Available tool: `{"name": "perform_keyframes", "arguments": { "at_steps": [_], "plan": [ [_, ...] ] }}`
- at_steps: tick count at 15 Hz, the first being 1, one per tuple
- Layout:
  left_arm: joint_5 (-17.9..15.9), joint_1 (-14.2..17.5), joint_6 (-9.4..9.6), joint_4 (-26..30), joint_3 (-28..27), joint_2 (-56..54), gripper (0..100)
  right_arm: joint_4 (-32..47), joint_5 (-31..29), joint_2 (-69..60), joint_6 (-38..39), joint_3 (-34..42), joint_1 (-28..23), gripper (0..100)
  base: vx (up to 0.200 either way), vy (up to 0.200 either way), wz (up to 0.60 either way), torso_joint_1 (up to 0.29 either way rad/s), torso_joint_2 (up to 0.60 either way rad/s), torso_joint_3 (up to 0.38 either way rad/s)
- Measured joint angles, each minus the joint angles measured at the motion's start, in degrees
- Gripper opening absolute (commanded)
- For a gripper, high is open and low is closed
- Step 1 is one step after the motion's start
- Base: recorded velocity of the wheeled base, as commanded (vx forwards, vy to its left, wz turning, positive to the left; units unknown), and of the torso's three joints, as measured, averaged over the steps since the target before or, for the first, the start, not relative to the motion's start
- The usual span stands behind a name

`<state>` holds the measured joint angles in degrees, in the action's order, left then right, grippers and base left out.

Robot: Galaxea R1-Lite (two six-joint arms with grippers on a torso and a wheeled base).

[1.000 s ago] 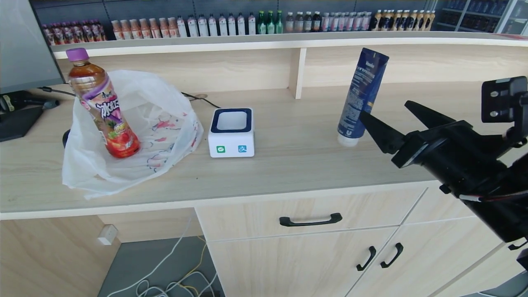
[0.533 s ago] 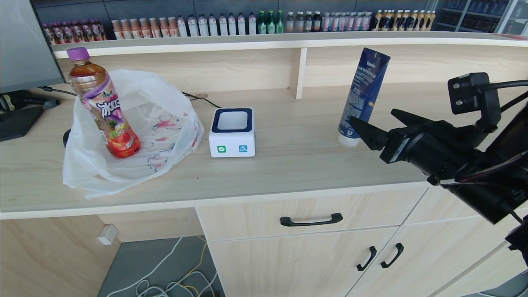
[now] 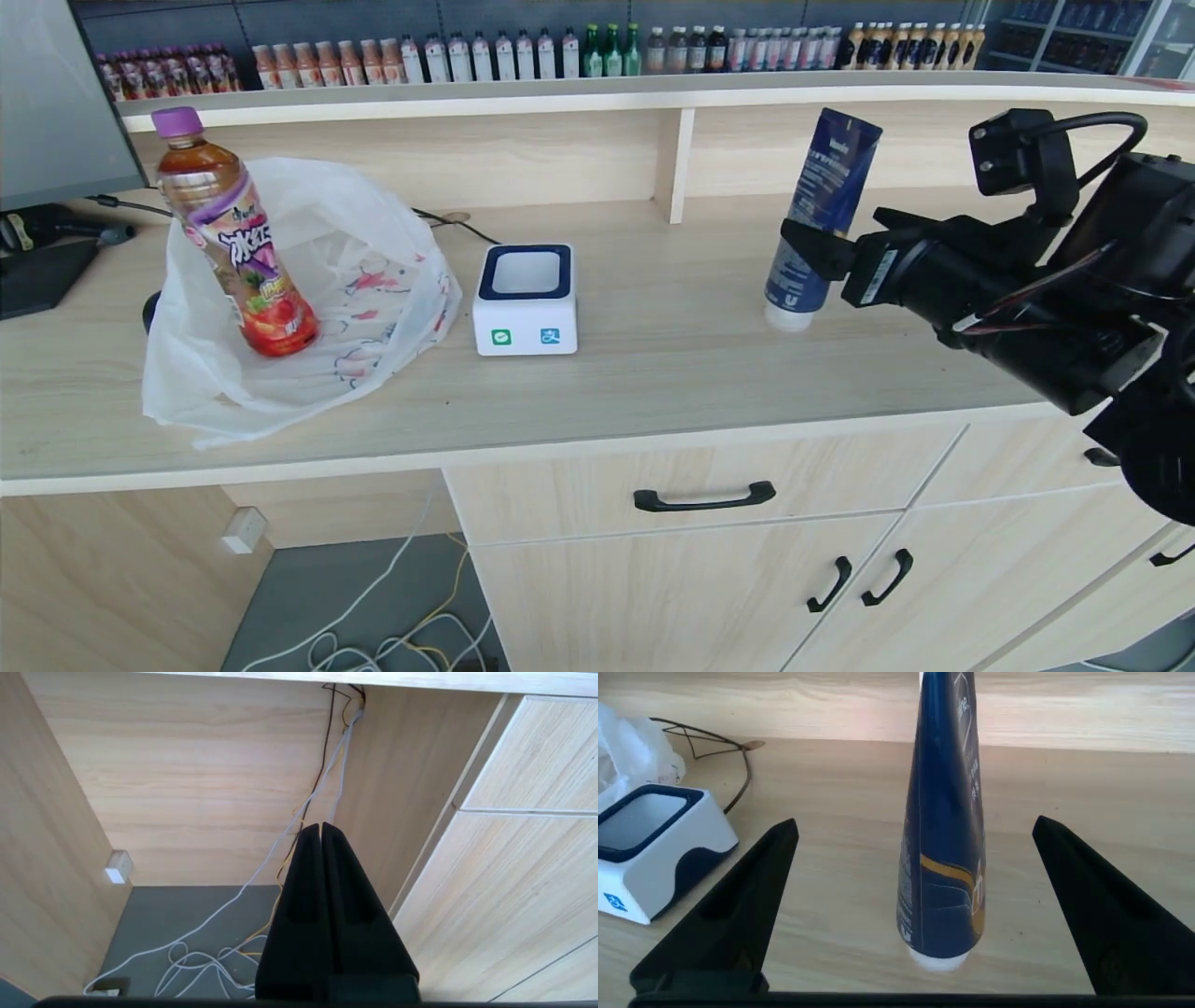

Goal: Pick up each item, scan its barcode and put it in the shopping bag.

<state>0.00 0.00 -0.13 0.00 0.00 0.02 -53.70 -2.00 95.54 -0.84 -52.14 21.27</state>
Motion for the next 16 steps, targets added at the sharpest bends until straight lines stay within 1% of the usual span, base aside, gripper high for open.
{"name": "perform_keyframes", "arguments": {
  "at_steps": [8, 16],
  "plan": [
    [0.00, 0.00, -0.02, 0.00, 0.00, 0.00, 0, 0.02, 0.23, 8.84, -0.28, -9.29, -0.85, 100, 0.000, 0.000, 0.00, 0.000, 0.00, 0.000],
    [0.00, 0.00, 0.00, 0.00, 0.00, 0.00, 0, 0.02, 0.28, 11.87, -0.28, -11.25, -2.54, 100, 0.000, 0.000, 0.00, 0.000, 0.00, 0.000]
  ]
}}
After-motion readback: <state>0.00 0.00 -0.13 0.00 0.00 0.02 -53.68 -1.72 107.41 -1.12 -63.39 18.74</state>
